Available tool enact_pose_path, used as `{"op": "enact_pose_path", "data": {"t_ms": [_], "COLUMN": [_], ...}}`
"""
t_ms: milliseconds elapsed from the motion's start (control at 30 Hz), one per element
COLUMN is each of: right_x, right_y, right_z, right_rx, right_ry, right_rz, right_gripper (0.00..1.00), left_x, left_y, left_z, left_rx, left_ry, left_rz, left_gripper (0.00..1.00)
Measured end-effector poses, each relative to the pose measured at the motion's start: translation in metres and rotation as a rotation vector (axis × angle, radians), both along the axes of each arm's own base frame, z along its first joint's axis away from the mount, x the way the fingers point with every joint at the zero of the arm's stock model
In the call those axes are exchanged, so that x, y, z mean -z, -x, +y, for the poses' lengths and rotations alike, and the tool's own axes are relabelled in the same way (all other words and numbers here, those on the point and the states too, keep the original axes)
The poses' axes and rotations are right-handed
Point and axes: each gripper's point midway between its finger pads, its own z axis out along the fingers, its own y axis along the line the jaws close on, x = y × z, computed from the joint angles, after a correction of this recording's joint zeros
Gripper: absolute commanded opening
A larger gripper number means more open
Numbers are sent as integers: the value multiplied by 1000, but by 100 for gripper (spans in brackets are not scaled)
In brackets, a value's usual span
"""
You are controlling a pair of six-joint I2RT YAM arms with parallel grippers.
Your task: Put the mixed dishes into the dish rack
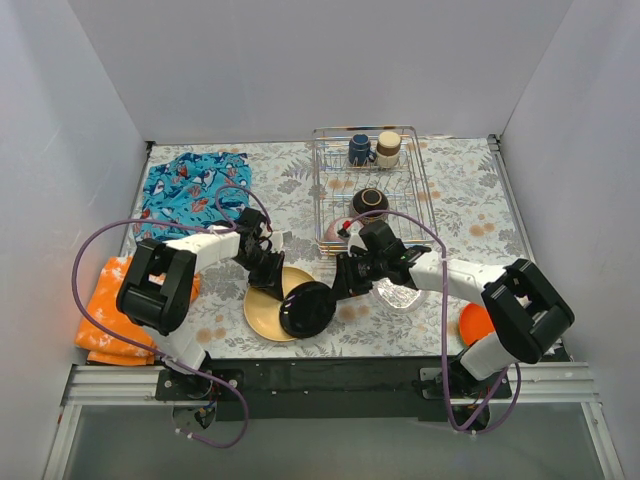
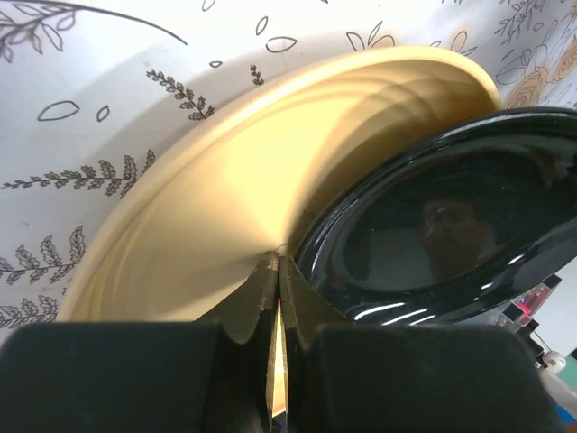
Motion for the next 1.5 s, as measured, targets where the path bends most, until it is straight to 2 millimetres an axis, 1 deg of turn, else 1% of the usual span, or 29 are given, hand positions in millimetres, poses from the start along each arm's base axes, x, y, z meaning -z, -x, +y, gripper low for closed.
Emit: {"op": "enact_pose_path", "data": {"t_ms": [67,133,167,200,367,467,533,600,667,733,800,867,900,967,1033,1100,1167,1233,1333,1400,1500], "right_x": [0,1,2,3,2,-10,-28,-54,-90,-133,-175,-210,-221,-238,-244,-241,-235,-230,-227,-226,-228], "right_y": [1,1,1,1,1,-8,-19,-31,-48,-69,-91,-113,-123,-149,-173,-197,-216,-234,-256,-271,-284], "right_z": [2,3,4,5,5,9,15,20,26,31,26,11,3,-22,-46,-75,-96,-115,-140,-164,-198], "right_rx": [-11,-16,-16,-20,-39,-64,-99,-141,-180,-195,-180,-139,-114,-37,45,144,229,314,426,542,697], "right_ry": [-10,-15,-16,-21,-16,-10,-22,-33,-58,-99,-132,-151,-152,-129,-88,-13,74,181,341,474,635], "right_rz": [7,12,15,15,5,-42,-111,-190,-300,-420,-544,-644,-675,-727,-759,-782,-793,-816,-862,-891,-913], "right_gripper": [26,17,11,2,1,1,1,1,1,1,1,1,1,1,1,1,1,1,1,1,1], "left_x": [0,-1,-1,-1,-3,-7,-14,-27,-49,-77,-104,-130,-143,-164,-187,-204,-212,-214,-208,-198,-173], "left_y": [-1,-2,-3,-4,-11,-17,-22,-33,-53,-79,-101,-122,-131,-150,-169,-187,-197,-203,-204,-202,-194], "left_z": [0,0,0,0,4,11,17,22,28,36,45,56,60,71,80,95,105,107,99,98,106], "left_rx": [-3,-6,-7,-8,-20,-36,-51,-75,-115,-167,-221,-279,-306,-367,-428,-486,-520,-530,-516,-519,-552], "left_ry": [1,2,0,-1,-26,-68,-98,-122,-136,-148,-163,-188,-202,-228,-238,-262,-281,-279,-203,-152,-131], "left_rz": [-13,-21,-27,-33,-71,-118,-154,-203,-287,-405,-523,-633,-681,-752,-810,-868,-894,-900,-873,-850,-773], "left_gripper": [0,0,0,0,0,0,0,0,0,0,0,0,0,0,0,0,0,0,0,0,0]}}
